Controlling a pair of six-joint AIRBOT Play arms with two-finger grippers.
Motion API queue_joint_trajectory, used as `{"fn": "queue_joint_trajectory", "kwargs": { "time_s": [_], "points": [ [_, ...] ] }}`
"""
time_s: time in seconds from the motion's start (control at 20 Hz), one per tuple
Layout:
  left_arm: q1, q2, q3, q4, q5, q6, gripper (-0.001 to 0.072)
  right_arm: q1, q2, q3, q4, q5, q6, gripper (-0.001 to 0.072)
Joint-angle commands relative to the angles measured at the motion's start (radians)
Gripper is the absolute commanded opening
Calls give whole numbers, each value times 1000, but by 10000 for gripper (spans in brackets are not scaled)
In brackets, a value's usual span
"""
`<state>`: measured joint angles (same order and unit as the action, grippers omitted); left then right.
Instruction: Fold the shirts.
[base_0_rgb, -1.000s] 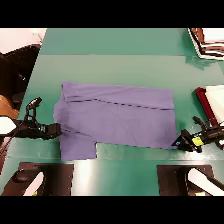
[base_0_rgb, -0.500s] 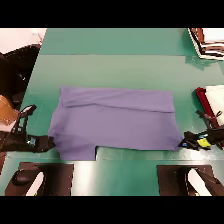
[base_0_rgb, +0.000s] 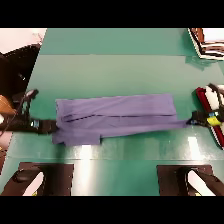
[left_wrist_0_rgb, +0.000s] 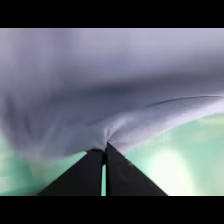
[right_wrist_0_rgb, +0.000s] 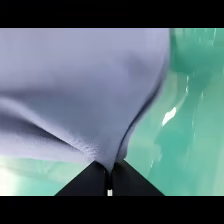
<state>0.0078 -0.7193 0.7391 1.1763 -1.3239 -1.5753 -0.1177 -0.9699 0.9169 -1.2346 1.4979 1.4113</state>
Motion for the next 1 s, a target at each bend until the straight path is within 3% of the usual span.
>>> {"fn": "queue_joint_trajectory", "kwargs": {
  "time_s": [0.0, 0.2, 0.4, 0.45, 0.5, 0.55, 0.6, 0.7, 0.75, 0.8, 0.85, 0.9, 0.95],
  "points": [
    [1, -272, 149, 21, 236, 80, 22, 79, -209, 154, 13, -108, 2, 15],
    [1, -492, 280, 20, 360, 124, 23, 135, -417, 306, 13, -144, 2, 16],
    [1, -547, 294, 20, 467, 136, 25, 147, -559, 425, 41, -139, 3, 20],
    [1, -547, 294, 20, 467, 136, 35, 136, -581, 449, 78, -142, 3, 120],
    [1, -545, 295, 19, 463, 135, 282, 120, -591, 463, 125, -148, 1, 276],
    [1, -545, 296, 20, 456, 135, 560, 106, -593, 470, 175, -153, -14, 329],
    [1, -545, 303, 20, 435, 135, 667, 88, -587, 469, 202, -152, -43, 329],
    [1, -545, 333, 20, 358, 136, 665, 37, -556, 441, 204, -126, -68, 329],
    [1, -545, 345, 19, 319, 136, 575, 8, -534, 405, 204, -114, -82, 329],
    [-2, -545, 348, 7, 290, 136, 317, -25, -513, 358, 204, -101, -100, 330],
    [-2, -546, 347, -24, 258, 142, 98, -63, -494, 301, 204, -94, -116, 404],
    [-2, -546, 347, -67, 235, 171, 24, -98, -484, 250, 207, -93, -124, 528],
    [-2, -546, 347, -117, 228, 203, 23, -136, -484, 205, 217, -98, -143, 560]
  ]
}}
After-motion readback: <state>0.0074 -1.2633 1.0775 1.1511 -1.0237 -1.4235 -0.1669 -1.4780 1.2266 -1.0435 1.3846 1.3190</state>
